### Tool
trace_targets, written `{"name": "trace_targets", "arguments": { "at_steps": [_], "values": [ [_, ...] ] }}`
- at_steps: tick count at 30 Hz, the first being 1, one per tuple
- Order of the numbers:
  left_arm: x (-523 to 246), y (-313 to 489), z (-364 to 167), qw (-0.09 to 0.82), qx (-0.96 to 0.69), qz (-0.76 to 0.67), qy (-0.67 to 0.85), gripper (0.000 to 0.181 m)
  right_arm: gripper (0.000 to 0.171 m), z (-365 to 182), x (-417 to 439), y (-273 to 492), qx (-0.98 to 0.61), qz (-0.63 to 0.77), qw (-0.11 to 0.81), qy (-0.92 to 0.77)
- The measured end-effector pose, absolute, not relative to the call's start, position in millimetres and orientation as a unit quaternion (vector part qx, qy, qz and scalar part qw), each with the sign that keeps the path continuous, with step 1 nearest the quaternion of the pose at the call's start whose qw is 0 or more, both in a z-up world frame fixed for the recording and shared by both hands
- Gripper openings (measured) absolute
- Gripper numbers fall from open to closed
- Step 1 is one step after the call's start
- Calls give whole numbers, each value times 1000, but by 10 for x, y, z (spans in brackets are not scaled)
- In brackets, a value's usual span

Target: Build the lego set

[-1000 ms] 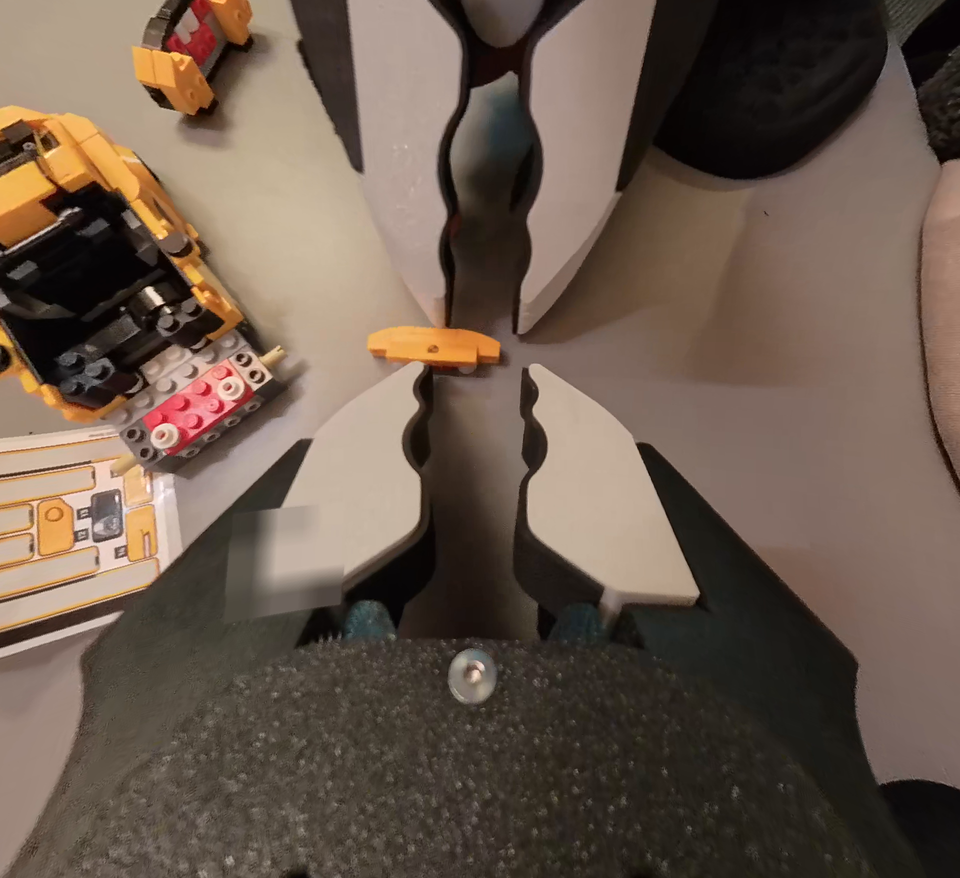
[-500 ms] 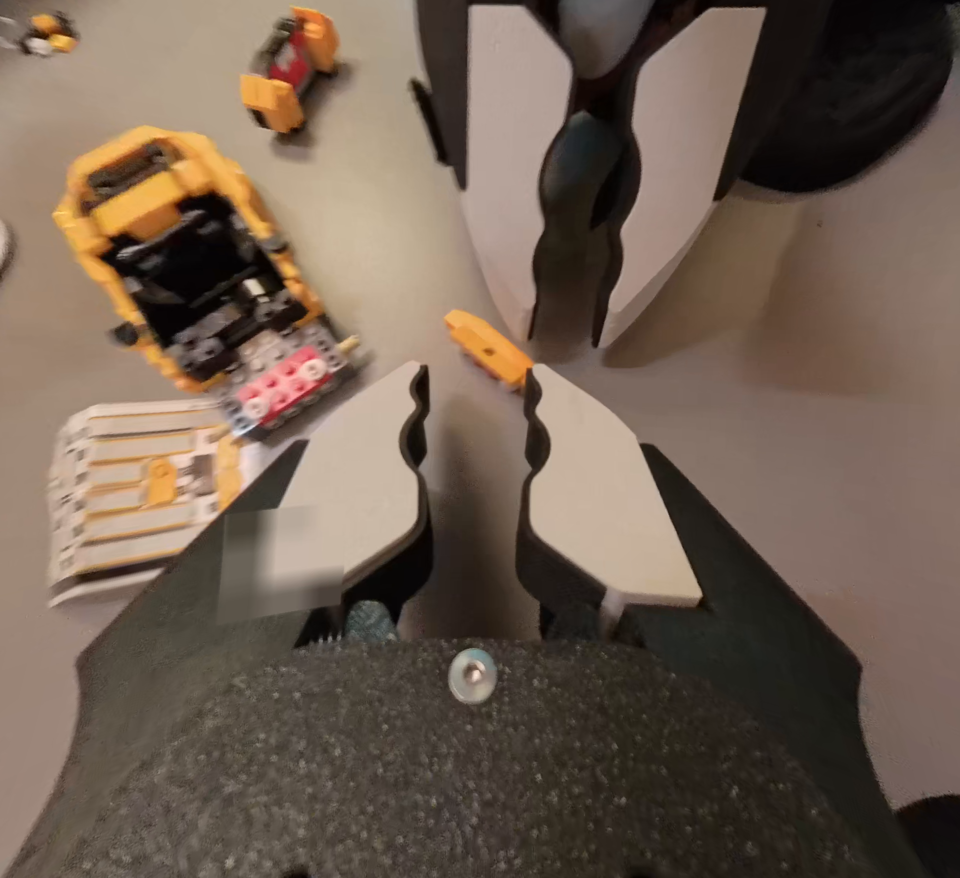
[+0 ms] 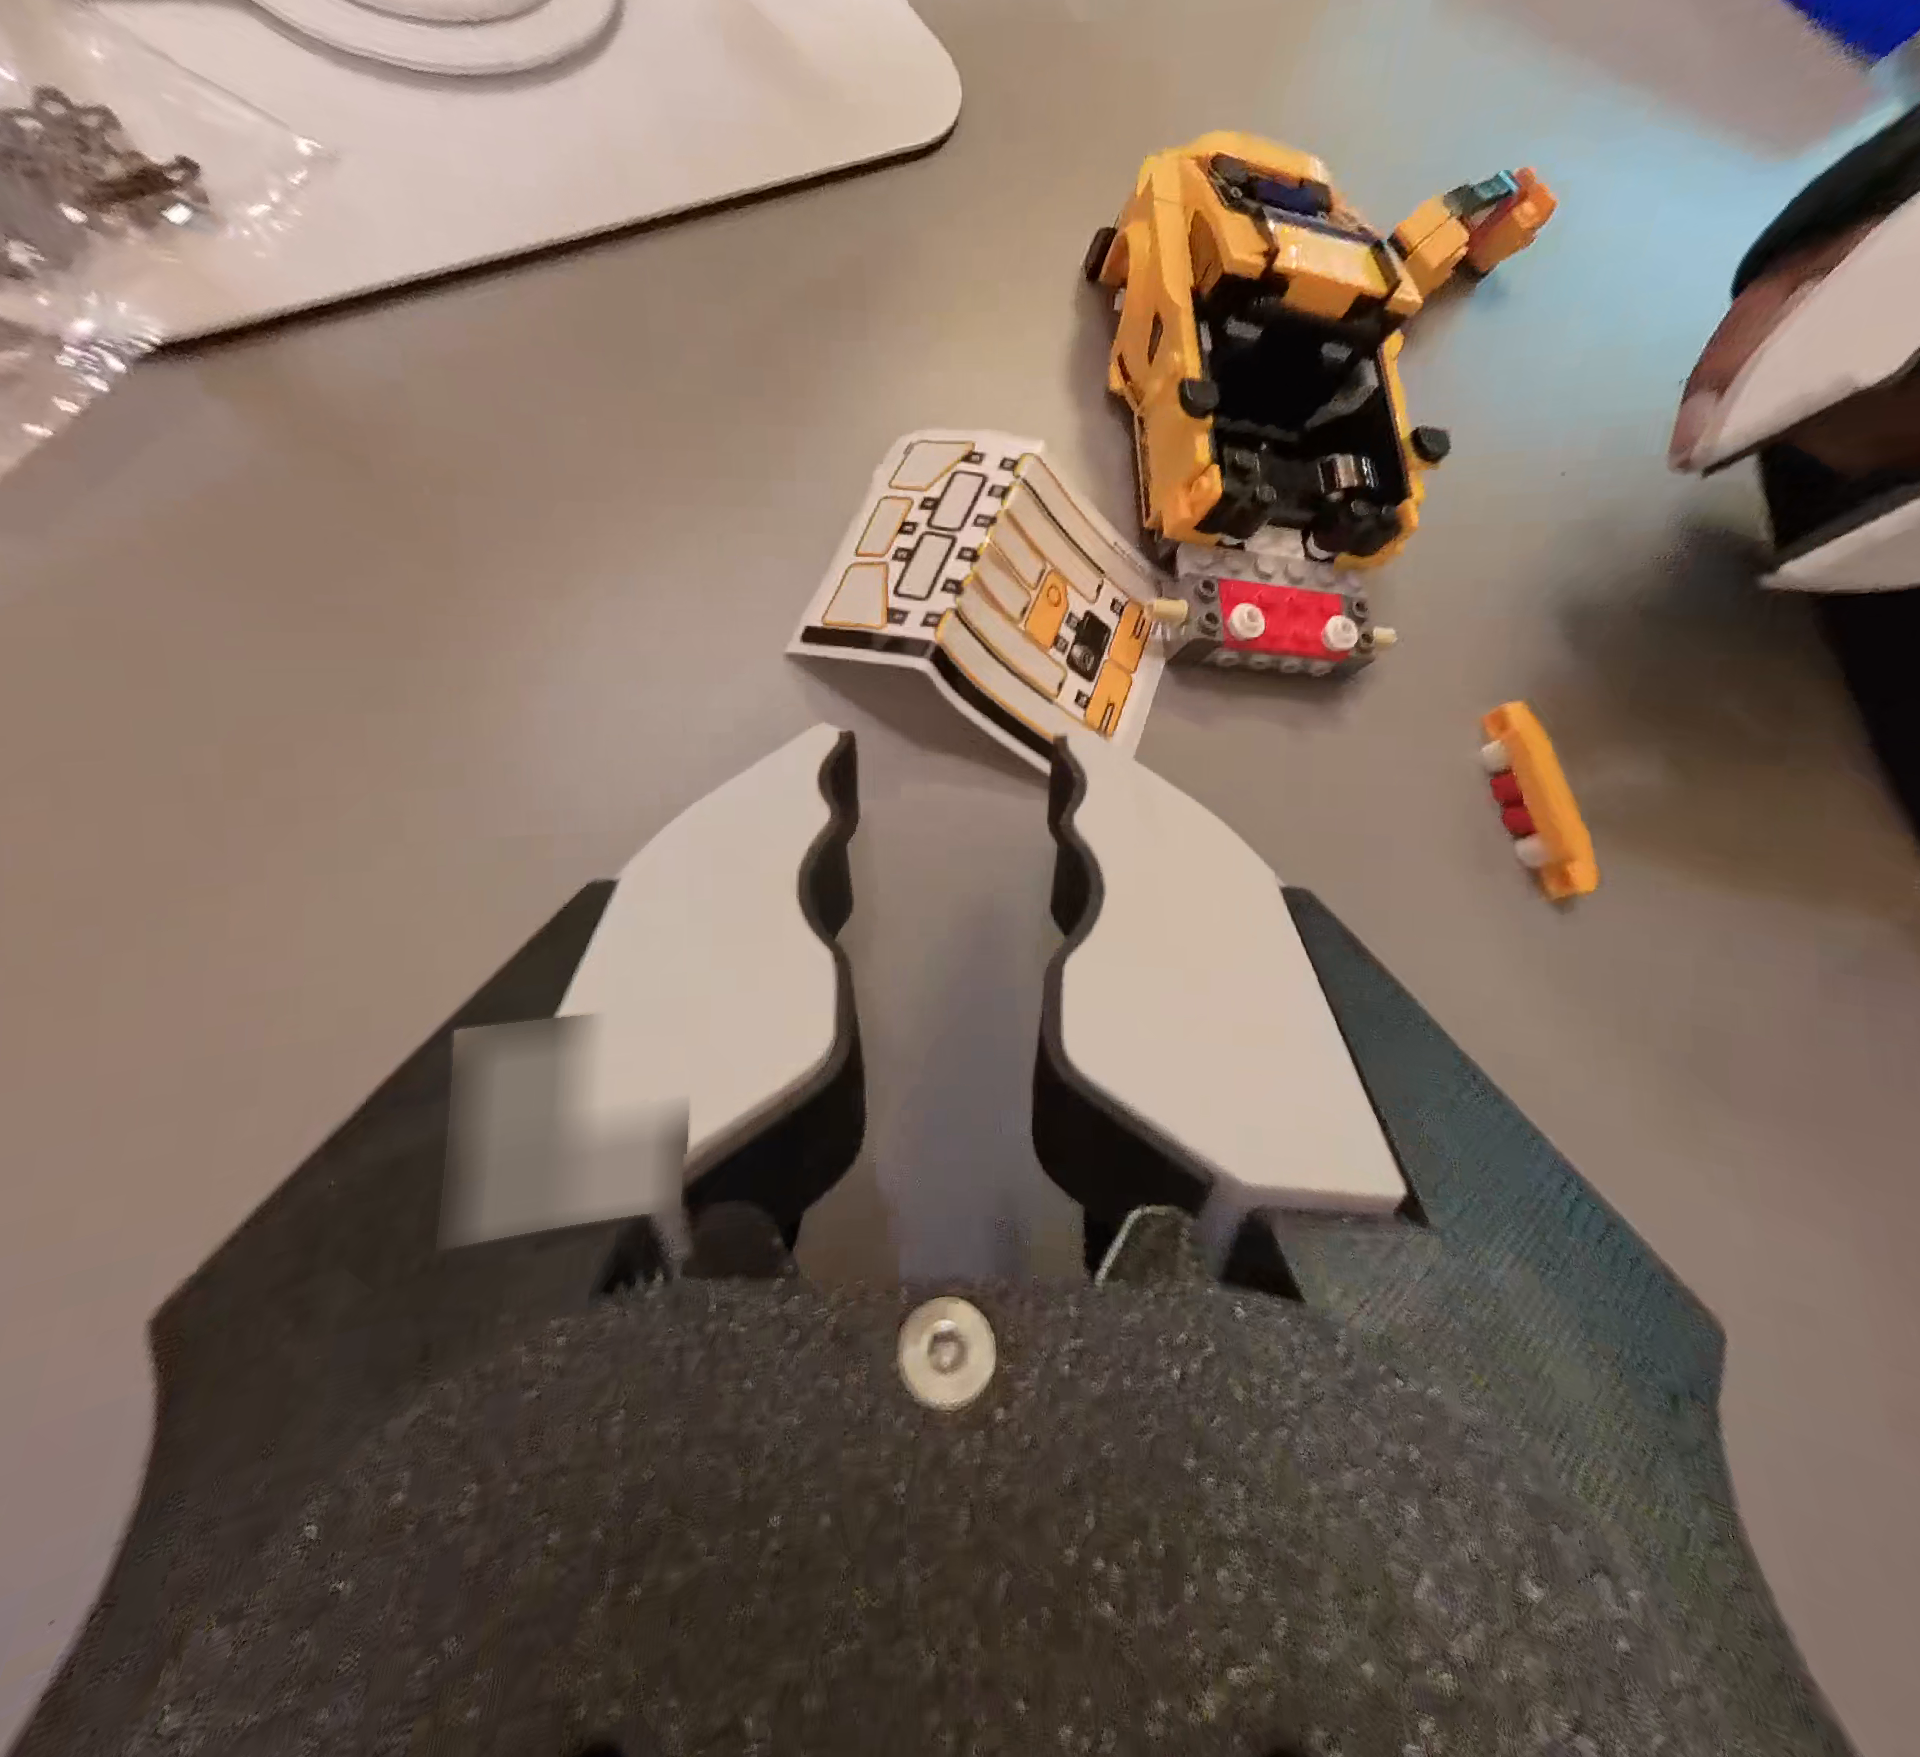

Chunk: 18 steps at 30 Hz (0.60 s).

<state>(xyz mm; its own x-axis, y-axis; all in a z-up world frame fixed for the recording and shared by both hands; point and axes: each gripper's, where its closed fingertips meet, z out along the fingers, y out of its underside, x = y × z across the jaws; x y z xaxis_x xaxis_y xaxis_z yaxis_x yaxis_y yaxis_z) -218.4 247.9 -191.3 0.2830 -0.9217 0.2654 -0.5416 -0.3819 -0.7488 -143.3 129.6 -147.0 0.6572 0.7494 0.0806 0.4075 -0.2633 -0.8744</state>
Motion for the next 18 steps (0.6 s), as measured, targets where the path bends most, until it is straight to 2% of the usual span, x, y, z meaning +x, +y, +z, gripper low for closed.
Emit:
{"name": "trace_targets", "arguments": {
  "at_steps": [2, 6, 9, 11, 12, 18],
  "values": [
    [-2127, 2488, -1964, 251, -762, -355, 479, 38, 19, -1489, -1432, 1298, -774, 185, 478, -371],
    [-2028, 2514, -1996, 219, -774, -351, 478, 33, 19, -1512, -1448, 1289, -774, 193, 476, -371],
    [-1985, 2560, -2030, 206, -783, -339, 478, 18, 18, -1525, -1457, 1277, -773, 197, 475, -372],
    [-1943, 2521, -2024, 204, -772, -354, 487, 0, 18, -1530, -1454, 1276, -772, 197, 477, -371],
    [-1927, 2494, -2007, 204, -767, -367, 485, 0, 18, -1524, -1451, 1279, -771, 197, 479, -369],
    [-2014, 2334, -1464, 241, -717, -465, 460, 0, 19, -1393, -1425, 1366, -757, 173, 521, -354]
  ]
}}
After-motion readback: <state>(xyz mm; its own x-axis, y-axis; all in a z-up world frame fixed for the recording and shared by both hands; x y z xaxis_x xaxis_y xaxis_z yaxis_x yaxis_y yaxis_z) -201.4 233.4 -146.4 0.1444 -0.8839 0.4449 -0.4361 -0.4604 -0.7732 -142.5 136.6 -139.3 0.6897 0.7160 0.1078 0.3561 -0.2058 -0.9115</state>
